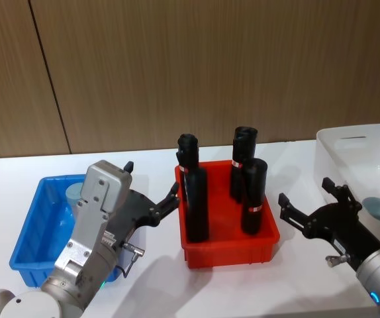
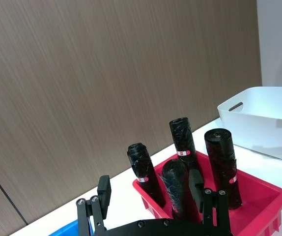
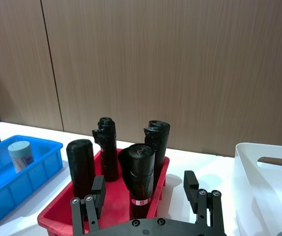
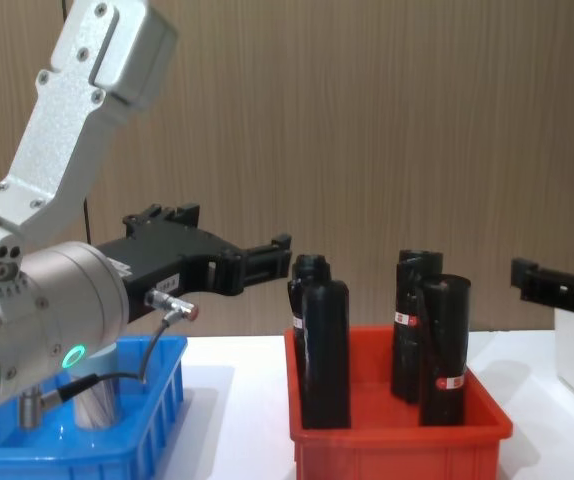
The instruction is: Pick the cotton swabs from the blue box and place them into the white box.
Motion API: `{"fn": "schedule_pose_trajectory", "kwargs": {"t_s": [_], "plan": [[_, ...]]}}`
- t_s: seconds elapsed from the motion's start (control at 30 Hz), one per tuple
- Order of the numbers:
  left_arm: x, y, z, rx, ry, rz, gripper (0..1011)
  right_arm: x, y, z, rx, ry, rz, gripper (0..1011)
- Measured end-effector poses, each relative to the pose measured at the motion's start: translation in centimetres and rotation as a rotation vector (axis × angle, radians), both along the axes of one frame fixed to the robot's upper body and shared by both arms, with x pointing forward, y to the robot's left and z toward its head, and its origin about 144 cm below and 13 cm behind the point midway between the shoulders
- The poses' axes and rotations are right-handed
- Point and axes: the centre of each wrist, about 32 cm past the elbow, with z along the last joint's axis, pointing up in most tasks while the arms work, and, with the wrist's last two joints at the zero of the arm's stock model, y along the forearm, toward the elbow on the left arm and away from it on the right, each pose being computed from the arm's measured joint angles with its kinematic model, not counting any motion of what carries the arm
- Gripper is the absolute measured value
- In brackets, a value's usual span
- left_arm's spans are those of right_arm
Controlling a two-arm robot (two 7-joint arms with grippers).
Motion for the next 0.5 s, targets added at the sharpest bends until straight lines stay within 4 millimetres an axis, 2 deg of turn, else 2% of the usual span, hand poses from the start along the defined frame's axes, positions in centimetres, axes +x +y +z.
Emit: {"fn": "schedule_pose_trajectory", "kwargs": {"t_s": [0.23,0.5], "plan": [[0.0,0.0,0.0,0.000,0.000,0.000,1004,1.3,-0.5,-0.6,-0.008,0.013,0.019,1002],[0.0,0.0,0.0,0.000,0.000,0.000,1004,3.8,-1.1,-1.2,-0.016,0.032,0.051,1002]]}}
